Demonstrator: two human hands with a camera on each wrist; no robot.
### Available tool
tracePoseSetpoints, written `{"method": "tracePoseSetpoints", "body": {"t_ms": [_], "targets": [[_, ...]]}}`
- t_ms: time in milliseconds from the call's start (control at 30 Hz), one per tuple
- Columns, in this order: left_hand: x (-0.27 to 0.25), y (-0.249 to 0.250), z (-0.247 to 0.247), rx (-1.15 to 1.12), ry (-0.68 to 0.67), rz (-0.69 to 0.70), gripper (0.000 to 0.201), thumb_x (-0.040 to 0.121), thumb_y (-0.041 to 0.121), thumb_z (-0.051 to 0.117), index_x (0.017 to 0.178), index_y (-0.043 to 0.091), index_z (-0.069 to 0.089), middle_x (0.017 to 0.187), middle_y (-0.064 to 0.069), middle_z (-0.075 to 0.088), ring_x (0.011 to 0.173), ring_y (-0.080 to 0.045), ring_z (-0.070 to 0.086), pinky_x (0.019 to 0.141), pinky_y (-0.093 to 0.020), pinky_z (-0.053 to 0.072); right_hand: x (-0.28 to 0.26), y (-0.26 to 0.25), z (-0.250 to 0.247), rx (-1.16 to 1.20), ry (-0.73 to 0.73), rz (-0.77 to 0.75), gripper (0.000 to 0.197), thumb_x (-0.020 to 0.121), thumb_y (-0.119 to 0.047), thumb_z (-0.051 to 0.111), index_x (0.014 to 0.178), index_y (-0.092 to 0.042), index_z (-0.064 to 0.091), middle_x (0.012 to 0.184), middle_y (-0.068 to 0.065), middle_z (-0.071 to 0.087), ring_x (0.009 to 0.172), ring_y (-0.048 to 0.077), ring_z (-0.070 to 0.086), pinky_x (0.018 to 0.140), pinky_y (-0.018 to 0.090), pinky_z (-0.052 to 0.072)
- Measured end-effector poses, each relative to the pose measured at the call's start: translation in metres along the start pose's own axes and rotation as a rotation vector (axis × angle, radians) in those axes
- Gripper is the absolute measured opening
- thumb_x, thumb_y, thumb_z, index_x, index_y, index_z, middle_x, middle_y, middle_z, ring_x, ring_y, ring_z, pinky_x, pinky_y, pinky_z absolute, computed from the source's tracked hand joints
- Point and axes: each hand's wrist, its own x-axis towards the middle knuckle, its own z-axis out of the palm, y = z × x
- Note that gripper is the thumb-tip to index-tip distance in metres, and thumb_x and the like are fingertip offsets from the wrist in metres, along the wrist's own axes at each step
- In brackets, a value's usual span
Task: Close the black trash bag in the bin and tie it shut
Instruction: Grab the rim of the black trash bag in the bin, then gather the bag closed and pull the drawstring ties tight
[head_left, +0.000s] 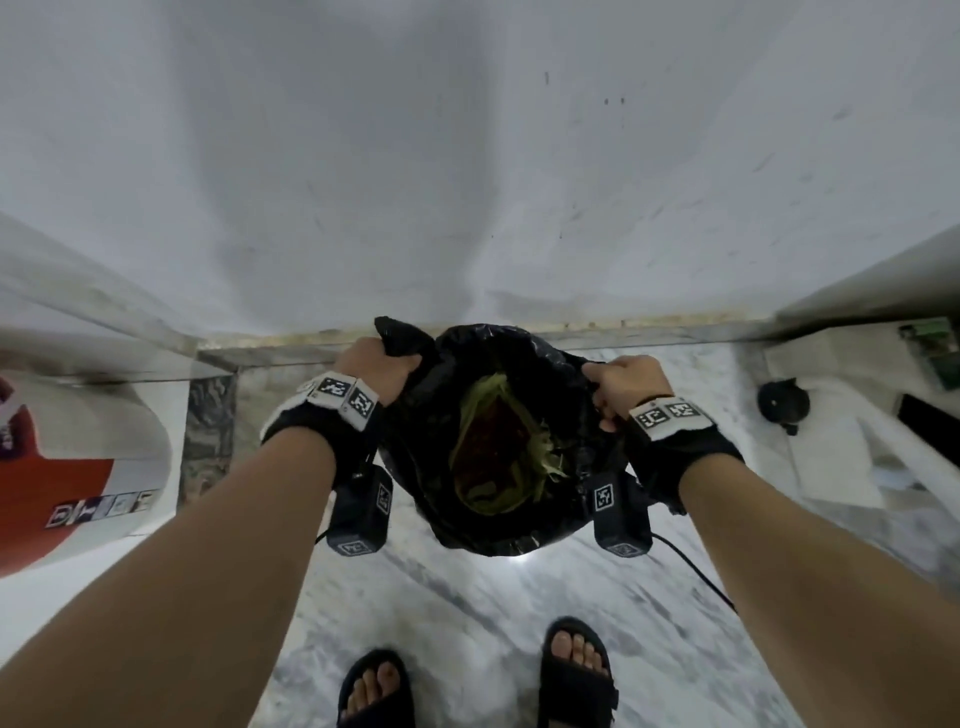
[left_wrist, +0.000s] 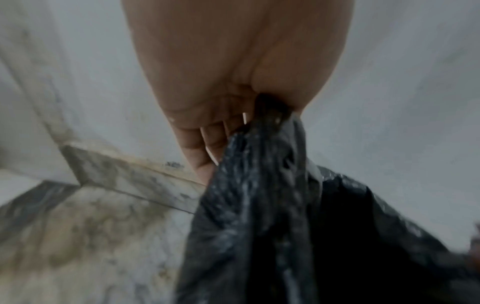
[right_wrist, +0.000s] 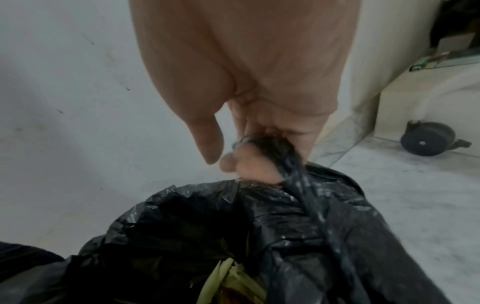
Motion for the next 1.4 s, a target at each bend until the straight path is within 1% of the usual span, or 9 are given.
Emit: {"method": "tracePoseSetpoints", "body": {"t_ms": [133, 267, 433, 566, 766, 966, 1099, 1266, 1399], "targets": [[0.005, 0.003, 0.000, -0.611, 0.027, -0.093, 0.042, 0.072, 0.041, 0.062, 0.088, 0.002, 0.064, 0.092, -0.015, 0.075, 0.093, -0.033, 0.065, 0.086, -0.041, 0.052, 0.008, -0.003, 0.003, 0.179, -0.095, 0.062, 0.031, 0.089, -0.013, 0.048, 0.115, -0.008, 0.063, 0.059, 0.005, 0.059, 0.050, 0.022, 0.052, 0.048, 0.029, 0.038], [-0.010, -0.005, -0.015, -1.403, 0.041, -0.160, 0.036, 0.092, 0.025, 0.043, 0.114, 0.002, 0.061, 0.094, -0.009, 0.071, 0.092, -0.025, 0.065, 0.084, -0.036, 0.052, 0.007, 0.014, -0.013, 0.631, -0.155, -0.019, 0.022, 0.093, -0.020, 0.041, 0.093, -0.015, 0.062, 0.038, -0.007, 0.026, 0.032, 0.010, 0.018, 0.040, 0.019, 0.020], [-0.031, -0.029, -0.019, -1.114, 0.197, -0.251, 0.041, 0.089, 0.030, 0.052, 0.123, 0.008, 0.055, 0.119, -0.011, 0.063, 0.106, -0.031, 0.061, 0.091, -0.044, 0.049, 0.005, 0.031, -0.038, 0.479, -0.147, 0.023, 0.022, 0.088, -0.017, 0.044, 0.072, -0.012, 0.059, 0.040, -0.003, 0.032, 0.033, 0.013, 0.025, 0.038, 0.020, 0.021], [-0.068, -0.045, -0.008, -0.693, -0.019, -0.229, 0.032, 0.084, 0.029, 0.061, 0.112, 0.012, 0.057, 0.106, -0.009, 0.063, 0.095, -0.032, 0.060, 0.091, -0.050, 0.049, -0.018, 0.040, -0.045, 0.140, -0.135, 0.041, 0.014, 0.080, -0.014, 0.066, 0.066, -0.010, 0.065, 0.045, 0.004, 0.054, 0.044, 0.020, 0.046, 0.041, 0.022, 0.038], [-0.096, -0.090, 0.000, -0.479, 0.019, -0.401, 0.033, 0.089, 0.012, 0.053, 0.122, 0.003, 0.055, 0.120, -0.019, 0.060, 0.108, -0.045, 0.057, 0.092, -0.057, 0.049, -0.068, 0.068, -0.045, 0.035, -0.341, 0.231, 0.038, 0.095, -0.033, 0.048, 0.079, -0.005, 0.068, 0.068, 0.012, 0.071, 0.072, 0.029, 0.066, 0.081, 0.037, 0.049], [-0.145, -0.135, -0.019, -0.338, -0.082, -0.408, 0.023, 0.092, 0.012, 0.048, 0.108, -0.002, 0.058, 0.086, -0.020, 0.061, 0.065, -0.030, 0.061, 0.064, -0.039, 0.047, -0.108, 0.081, -0.070, -0.002, -0.338, 0.338, 0.048, 0.097, -0.032, 0.044, 0.075, 0.005, 0.066, 0.033, 0.009, 0.048, 0.039, 0.025, 0.051, 0.062, 0.039, 0.056], [-0.170, -0.136, -0.044, -0.360, -0.127, -0.358, 0.016, 0.093, 0.016, 0.048, 0.092, 0.009, 0.062, 0.077, -0.010, 0.059, 0.044, -0.012, 0.066, 0.067, -0.035, 0.044, -0.113, 0.066, -0.104, -0.034, -0.312, 0.385, 0.042, 0.094, -0.032, 0.047, 0.072, 0.000, 0.062, 0.028, -0.002, 0.025, 0.024, 0.015, 0.025, 0.055, 0.036, 0.052], [-0.168, -0.077, -0.065, -0.535, -0.077, -0.164, 0.012, 0.088, 0.020, 0.057, 0.089, 0.013, 0.067, 0.090, -0.003, 0.068, 0.092, -0.024, 0.063, 0.075, -0.035, 0.048, -0.113, 0.016, -0.130, 0.173, -0.129, 0.086, 0.021, 0.081, -0.016, 0.061, 0.061, -0.010, 0.058, 0.041, 0.000, 0.051, 0.041, 0.014, 0.045, 0.059, 0.030, 0.043], [-0.154, 0.003, -0.078, -0.611, -0.030, 0.054, 0.008, 0.080, 0.018, 0.064, 0.072, 0.017, 0.064, 0.053, 0.007, 0.069, 0.065, -0.014, 0.063, 0.075, -0.031, 0.050, -0.126, -0.040, -0.127, 0.354, -0.111, -0.118, 0.024, 0.083, -0.015, 0.051, 0.060, -0.017, 0.056, 0.041, -0.010, 0.060, 0.052, 0.009, 0.055, 0.068, 0.030, 0.035]]}}
